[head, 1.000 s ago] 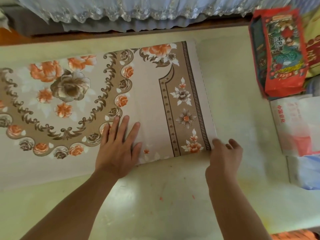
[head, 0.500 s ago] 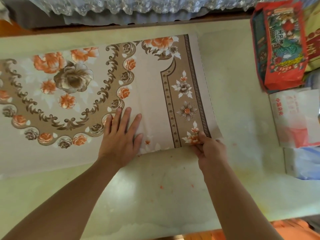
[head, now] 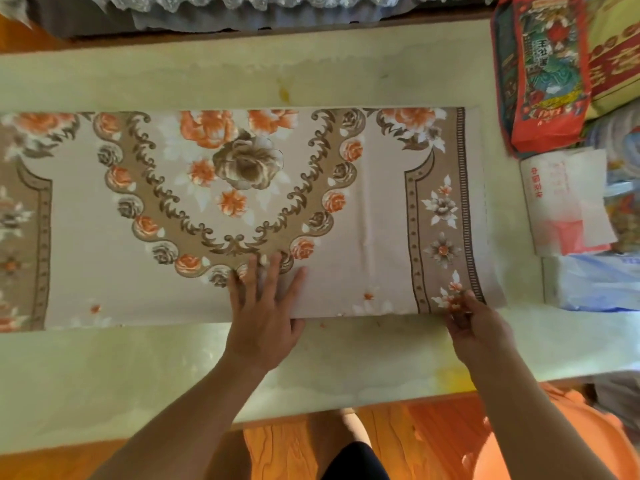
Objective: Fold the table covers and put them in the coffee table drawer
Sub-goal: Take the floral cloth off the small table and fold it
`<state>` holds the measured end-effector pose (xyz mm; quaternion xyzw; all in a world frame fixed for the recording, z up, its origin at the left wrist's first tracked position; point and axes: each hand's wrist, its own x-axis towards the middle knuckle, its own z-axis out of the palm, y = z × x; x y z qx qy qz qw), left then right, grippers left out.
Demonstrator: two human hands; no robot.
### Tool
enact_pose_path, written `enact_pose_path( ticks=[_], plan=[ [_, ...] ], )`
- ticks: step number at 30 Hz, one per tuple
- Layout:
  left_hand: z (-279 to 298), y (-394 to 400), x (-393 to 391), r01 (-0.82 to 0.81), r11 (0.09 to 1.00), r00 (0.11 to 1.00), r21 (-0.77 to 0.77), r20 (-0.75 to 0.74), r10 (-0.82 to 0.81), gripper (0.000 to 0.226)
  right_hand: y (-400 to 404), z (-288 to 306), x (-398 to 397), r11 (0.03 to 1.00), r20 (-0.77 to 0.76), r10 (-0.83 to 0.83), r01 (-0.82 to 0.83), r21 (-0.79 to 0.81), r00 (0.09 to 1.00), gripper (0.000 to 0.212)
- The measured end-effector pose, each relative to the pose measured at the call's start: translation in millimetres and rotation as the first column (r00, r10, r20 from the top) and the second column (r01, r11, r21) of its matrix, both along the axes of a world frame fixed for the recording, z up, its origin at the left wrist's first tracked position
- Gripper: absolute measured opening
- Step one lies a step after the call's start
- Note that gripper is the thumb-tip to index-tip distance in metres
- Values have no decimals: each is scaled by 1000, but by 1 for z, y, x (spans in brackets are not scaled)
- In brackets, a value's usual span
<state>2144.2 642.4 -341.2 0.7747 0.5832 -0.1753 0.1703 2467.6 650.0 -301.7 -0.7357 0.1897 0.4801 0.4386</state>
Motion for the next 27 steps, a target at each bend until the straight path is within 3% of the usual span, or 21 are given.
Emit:
enact_pose_path(
  ticks=[7, 11, 14, 16, 18, 21, 24, 26, 27],
  plan=[
    [16, -44, -38, -236, 971, 972, -20, -6, 236, 90, 3, -12, -8, 996, 90, -32, 40, -78, 995, 28],
    [17, -45, -52, -207, 975, 978, -85, -17, 206, 91, 8, -1, -11, 996, 81, -68, 72, -49, 994, 9],
    [28, -33, -57, -175, 970, 984, -170, -1, 178, 91, 18, 24, -26, 999, 203, -36, 40, -17, 979, 7],
    [36, -22, -64, -148, 957, 988, -248, 11, 155, 88, 29, 46, -45, 997, 313, 57, -69, 28, 948, 15],
    [42, -10, -70, -113, 942, 993, -316, 6, 121, 85, 40, 71, -71, 968, 454, 212, -248, 22, 865, 10],
    [45, 5, -79, -86, 905, 993, -417, 37, 112, 81, 55, 108, -124, 870, 671, 389, -491, -42, 632, 16],
    [45, 20, -97, -47, 875, 969, -481, 192, 157, 72, 59, 138, -194, 747, 818, 401, -664, -30, 413, 13],
    [50, 24, -118, -61, 829, 841, -557, 419, 343, 67, 60, 152, -249, 651, 874, 375, -759, -11, 310, 10],
    [57, 22, -134, -125, 766, 687, -631, 502, 526, 63, 60, 155, -276, 607, 891, 366, -795, -8, 271, 9]
  ],
)
